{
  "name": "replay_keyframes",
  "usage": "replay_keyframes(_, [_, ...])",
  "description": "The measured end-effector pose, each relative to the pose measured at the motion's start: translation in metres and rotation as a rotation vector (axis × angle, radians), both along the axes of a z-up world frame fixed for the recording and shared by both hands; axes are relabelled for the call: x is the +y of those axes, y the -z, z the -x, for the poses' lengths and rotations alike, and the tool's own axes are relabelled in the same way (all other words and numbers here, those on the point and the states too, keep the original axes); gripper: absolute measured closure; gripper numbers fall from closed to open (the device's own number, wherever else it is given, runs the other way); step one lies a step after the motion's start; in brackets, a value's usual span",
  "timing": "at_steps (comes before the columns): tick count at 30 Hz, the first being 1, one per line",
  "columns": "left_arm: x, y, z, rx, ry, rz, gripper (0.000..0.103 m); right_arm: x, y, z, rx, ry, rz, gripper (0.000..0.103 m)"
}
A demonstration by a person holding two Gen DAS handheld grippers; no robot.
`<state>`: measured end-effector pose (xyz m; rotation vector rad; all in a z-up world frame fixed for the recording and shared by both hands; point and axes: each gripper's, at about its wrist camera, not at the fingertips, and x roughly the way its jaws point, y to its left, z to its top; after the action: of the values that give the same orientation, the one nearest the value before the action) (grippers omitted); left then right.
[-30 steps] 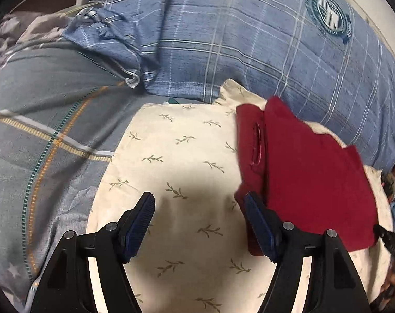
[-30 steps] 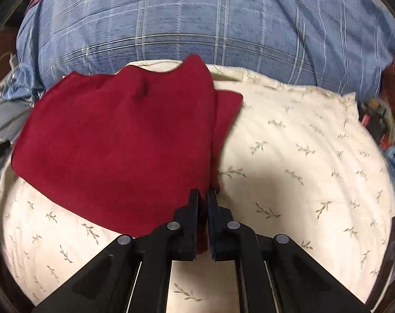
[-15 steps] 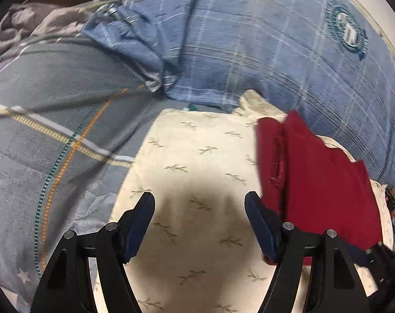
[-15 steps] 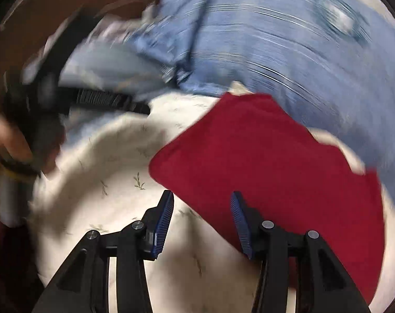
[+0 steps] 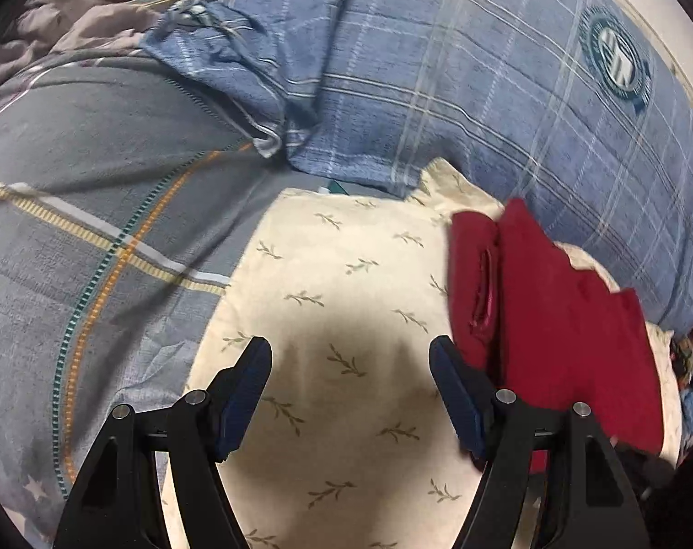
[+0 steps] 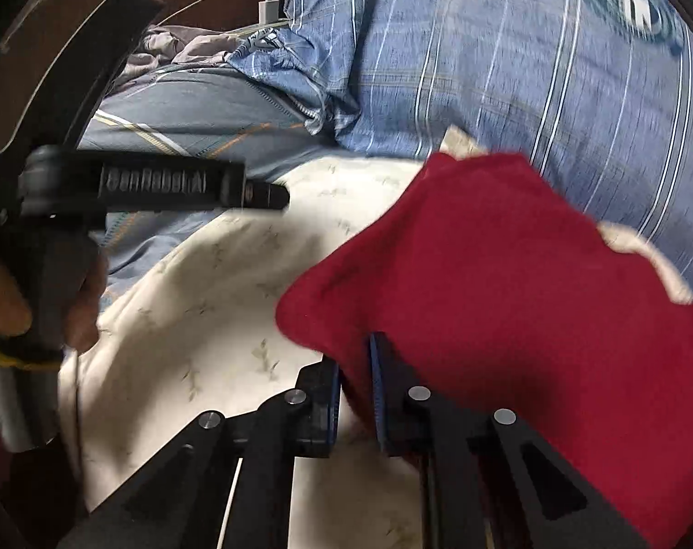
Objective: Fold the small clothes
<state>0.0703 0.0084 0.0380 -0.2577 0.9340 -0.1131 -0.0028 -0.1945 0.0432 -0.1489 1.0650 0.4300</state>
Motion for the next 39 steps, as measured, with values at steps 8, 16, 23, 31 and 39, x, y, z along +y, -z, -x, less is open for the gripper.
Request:
replay_keyframes(8, [-0.014, 0.002, 0.004, -0.007, 0.046, -0.037, 0.032, -0.016, -0.010, 0.012, 0.091, 0.018, -0.163, 0.072])
replay_keyframes(16, [-0.020, -0.002, 0.011, -0.030, 0.068, -0.044, 0.032, -0.049, -0.036, -0.023, 0.039, 0.168, -0.088, 0.063])
replay_keyframes(23, [-0.030, -0.005, 0.019, -0.038, 0.119, -0.054, 0.032, -0.044, -0.021, -0.087, 0.034, 0.205, -0.052, 0.064])
replay_keyframes(31, [-0.029, -0.002, 0.015, 0.001, 0.152, 0.013, 0.032, -0.040, 0.001, -0.144, 0.008, 0.264, -0.065, 0.064])
replay_keyframes(39, [-0.023, -0.008, 0.015, -0.042, 0.195, 0.142, 0.031, -0.028, 0.045, -0.182, 0.107, 0.253, -0.058, 0.063])
